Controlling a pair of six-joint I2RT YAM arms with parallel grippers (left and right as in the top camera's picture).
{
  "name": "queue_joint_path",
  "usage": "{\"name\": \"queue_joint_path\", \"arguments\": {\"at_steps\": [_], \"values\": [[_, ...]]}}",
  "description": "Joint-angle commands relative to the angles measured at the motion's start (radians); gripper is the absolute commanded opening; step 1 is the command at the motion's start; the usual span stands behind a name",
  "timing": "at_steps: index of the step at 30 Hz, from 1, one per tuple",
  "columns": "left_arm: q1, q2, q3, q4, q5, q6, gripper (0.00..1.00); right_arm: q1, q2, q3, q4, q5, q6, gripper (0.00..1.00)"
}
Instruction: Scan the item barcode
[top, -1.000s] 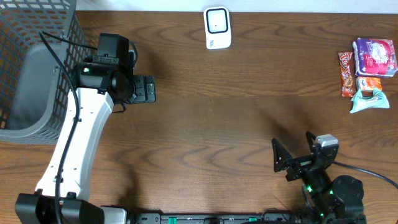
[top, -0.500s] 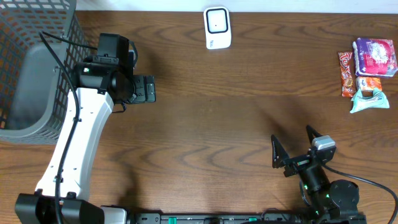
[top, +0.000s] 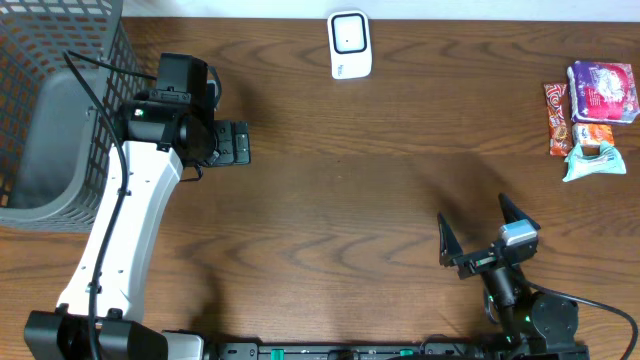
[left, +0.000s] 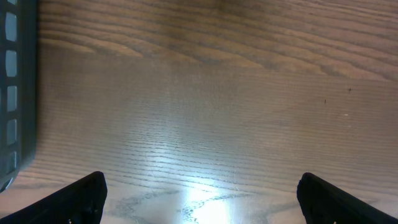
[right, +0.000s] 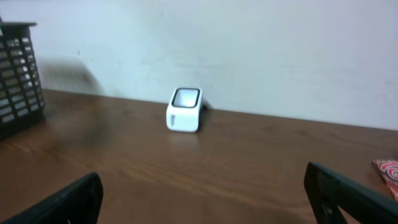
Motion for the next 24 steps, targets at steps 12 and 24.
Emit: {"name": "queue_joint_path", "arguments": {"at_steps": [12,24], "values": [[0.001,0.004,-0.003,-0.003,-0.016,-0.008,0.98,0.008,-0.007,-0.156,0.135,0.043,-0.017,0.99],[0.001,0.004,-0.003,-0.003,-0.016,-0.008,0.98,0.008,-0.007,-0.162,0.069,0.196,0.050,0.99]]}}
